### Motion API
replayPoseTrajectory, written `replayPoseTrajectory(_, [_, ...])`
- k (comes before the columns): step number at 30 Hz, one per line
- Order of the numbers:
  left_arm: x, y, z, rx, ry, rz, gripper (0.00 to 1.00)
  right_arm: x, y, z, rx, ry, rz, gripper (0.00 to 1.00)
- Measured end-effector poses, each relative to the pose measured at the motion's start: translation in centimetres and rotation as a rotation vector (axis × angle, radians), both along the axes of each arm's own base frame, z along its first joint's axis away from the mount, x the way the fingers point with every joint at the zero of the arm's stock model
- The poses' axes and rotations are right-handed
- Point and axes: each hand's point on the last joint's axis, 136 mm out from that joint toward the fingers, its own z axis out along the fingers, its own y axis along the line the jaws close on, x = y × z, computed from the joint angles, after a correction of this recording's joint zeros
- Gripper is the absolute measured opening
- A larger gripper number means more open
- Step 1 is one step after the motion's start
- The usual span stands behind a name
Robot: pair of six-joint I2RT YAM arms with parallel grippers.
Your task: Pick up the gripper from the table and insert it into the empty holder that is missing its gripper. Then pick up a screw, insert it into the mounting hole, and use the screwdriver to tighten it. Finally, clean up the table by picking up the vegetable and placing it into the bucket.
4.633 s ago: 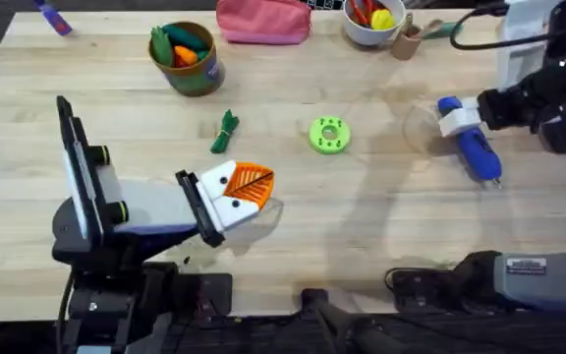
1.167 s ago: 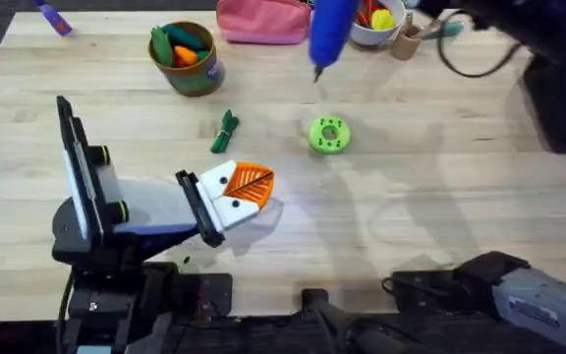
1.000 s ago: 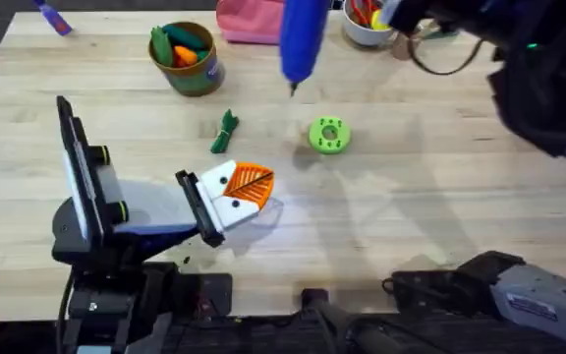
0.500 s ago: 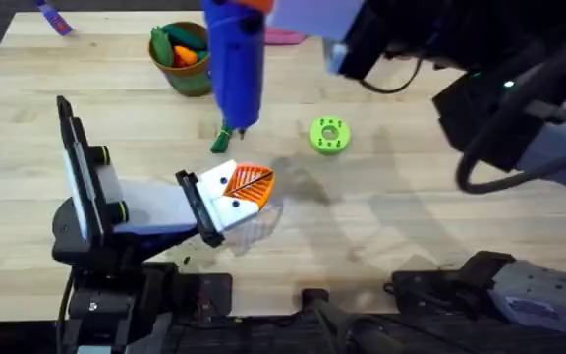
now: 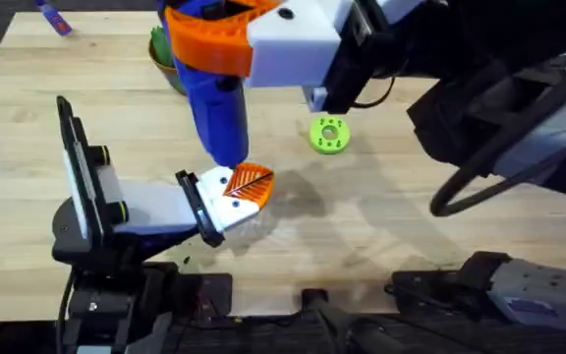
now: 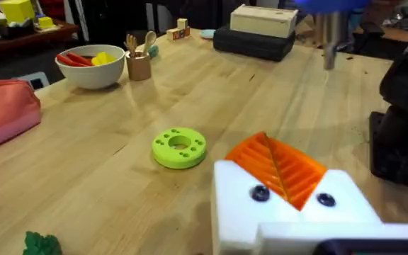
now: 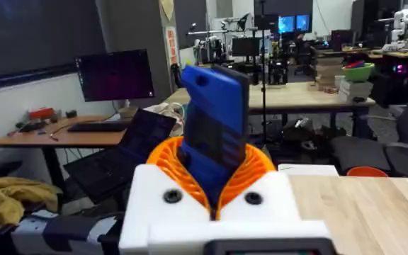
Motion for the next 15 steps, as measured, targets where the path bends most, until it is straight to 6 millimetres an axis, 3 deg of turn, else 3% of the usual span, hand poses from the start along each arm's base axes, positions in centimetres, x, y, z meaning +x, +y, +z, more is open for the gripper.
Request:
replayPoseTrajectory(6, [0.0,0.0,0.0,0.000,0.000,0.000,0.006,0.3,0.4,-0.9,-0.016,-0.005,0.008,0.024])
replayPoseTrajectory(7, [0.0,0.0,0.0,0.000,0.000,0.000,0.006,0.9,1.0,-2.0,-0.035,0.007,0.006,0.024])
replayPoseTrajectory(11, [0.0,0.0,0.0,0.000,0.000,0.000,0.006,1.4,1.5,-3.1,-0.057,0.025,0.013,0.024])
replayPoseTrajectory(15, [0.0,0.0,0.0,0.000,0.000,0.000,0.006,1.4,1.6,-3.3,-0.062,0.024,0.021,0.024])
